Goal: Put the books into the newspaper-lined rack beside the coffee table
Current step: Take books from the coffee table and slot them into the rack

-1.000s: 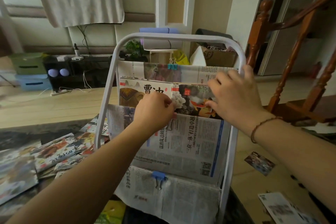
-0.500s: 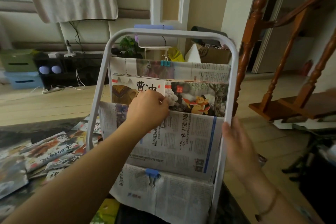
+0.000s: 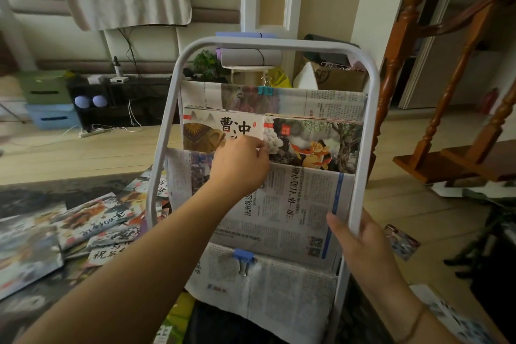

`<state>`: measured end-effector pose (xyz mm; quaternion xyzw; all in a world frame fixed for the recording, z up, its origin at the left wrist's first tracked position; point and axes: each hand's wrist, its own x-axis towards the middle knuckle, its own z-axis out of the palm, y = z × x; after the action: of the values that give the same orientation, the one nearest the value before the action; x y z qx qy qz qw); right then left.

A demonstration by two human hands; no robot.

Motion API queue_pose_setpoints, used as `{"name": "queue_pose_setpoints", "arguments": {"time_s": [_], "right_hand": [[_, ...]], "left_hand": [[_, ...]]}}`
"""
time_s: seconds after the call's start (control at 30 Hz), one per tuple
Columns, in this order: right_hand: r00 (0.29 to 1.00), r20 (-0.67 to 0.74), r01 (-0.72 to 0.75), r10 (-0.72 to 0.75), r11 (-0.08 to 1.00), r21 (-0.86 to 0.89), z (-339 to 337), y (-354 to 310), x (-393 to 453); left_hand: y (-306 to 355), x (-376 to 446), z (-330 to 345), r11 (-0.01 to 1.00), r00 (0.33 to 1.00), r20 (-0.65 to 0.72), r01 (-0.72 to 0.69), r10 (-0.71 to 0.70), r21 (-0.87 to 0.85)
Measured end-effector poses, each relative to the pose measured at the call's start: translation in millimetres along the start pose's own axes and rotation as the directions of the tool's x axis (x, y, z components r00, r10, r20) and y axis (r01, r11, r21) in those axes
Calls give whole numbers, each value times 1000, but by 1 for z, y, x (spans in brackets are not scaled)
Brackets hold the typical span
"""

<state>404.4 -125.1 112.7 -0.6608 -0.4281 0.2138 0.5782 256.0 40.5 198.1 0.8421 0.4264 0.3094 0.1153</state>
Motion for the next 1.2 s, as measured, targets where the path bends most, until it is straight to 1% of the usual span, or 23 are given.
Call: {"name": "queue_pose_setpoints", "arguments": {"time_s": [0.07, 0.1, 0.13, 0.17, 0.2, 0.23, 0.27, 0.3, 0.33, 0.37, 0.4, 0.43, 0.47, 0.5, 0.53, 0.57, 0.6, 0.63, 0.7, 0.83, 1.0, 1.13, 1.2], "right_hand": [[999, -50, -9, 5, 998, -68, 3, 2, -6], [992, -126, 9, -26, 992, -129, 8, 1, -13], [972, -215, 61, -99, 982, -176, 14, -3, -24], [929, -281, 183, -240, 960, -212, 21, -7, -37], [865, -301, 337, -400, 910, -241, 29, -10, -51], [803, -286, 465, -522, 850, -247, 38, -12, -64], [758, -252, 553, -602, 797, -241, 50, -12, -77], [740, -208, 600, -640, 767, -229, 63, -5, -87], [753, -150, 610, -641, 765, -209, 77, -1, -97], [797, -77, 580, -599, 795, -178, 86, 6, -103], [861, 2, 505, -509, 854, -120, 101, 12, -109], [926, 79, 372, -369, 928, -27, 119, 17, -116], [966, 172, 181, -191, 981, 71, 137, 23, -122], [959, 284, -48, 1, 986, 158, 156, 27, -126], [910, 379, -259, 167, 943, 208, 174, 31, -129], [848, 442, -419, 293, 881, 220, 191, 33, -131], [786, 489, -531, 378, 818, 221, 207, 32, -133], [736, 522, -604, 430, 765, 222, 221, 30, -134], [667, 559, -691, 493, 690, 216, 248, 24, -139], [557, 592, -788, 582, 595, 158, 290, 18, -146], [497, 602, -802, 624, 596, 44, 319, 5, -151], [507, 595, -768, 624, 640, -17, 335, 9, -154], [493, 594, -780, 636, 625, -23, 341, 10, -158]], "left_hand": [[-2, -6, -4, 999, 1000, 29, -5, 6, -50], [-5, -13, -8, 996, 1000, 19, -14, 16, -83], [-10, -21, -12, 993, 999, -18, -32, 31, -109], [-20, -30, -16, 991, 996, -74, -57, 49, -119], [-31, -42, -21, 989, 988, -137, -85, 69, -119], [-45, -55, -26, 988, 978, -193, -102, 78, -113], [-59, -70, -31, 988, 969, -233, -112, 85, -105], [-77, -86, -35, 989, 964, -252, -111, 84, -94], [-99, -105, -38, 991, 964, -256, -97, 71, -87], [-120, -122, -38, 995, 969, -242, -62, 40, -83], [-144, -142, -39, 998, 978, -210, -3, -9, -58], [-170, -163, -42, 997, 984, -157, 80, -80, -6], [-192, -182, -43, 984, 983, -90, 165, -158, 70], [-214, -203, -46, 954, 967, -21, 254, -254, 161], [-232, -223, -48, 910, 935, 44, 330, -351, 251], [-247, -242, -50, 862, 893, 104, 383, -437, 333], [-258, -261, -50, 824, 855, 157, 403, -494, 397], [-264, -278, -49, 799, 826, 197, 404, -527, 445], [-269, -304, -46, 779, 802, 238, 386, -549, 494], [-267, -326, -43, 764, 819, 209, 363, -535, 534], [-264, -333, -42, 807, 859, 190, 341, -476, 482], [-260, -343, -41, 815, 887, 163, 307, -432, 491], [-258, -345, -40, 816, 892, 146, 311, -427, 487]]}}
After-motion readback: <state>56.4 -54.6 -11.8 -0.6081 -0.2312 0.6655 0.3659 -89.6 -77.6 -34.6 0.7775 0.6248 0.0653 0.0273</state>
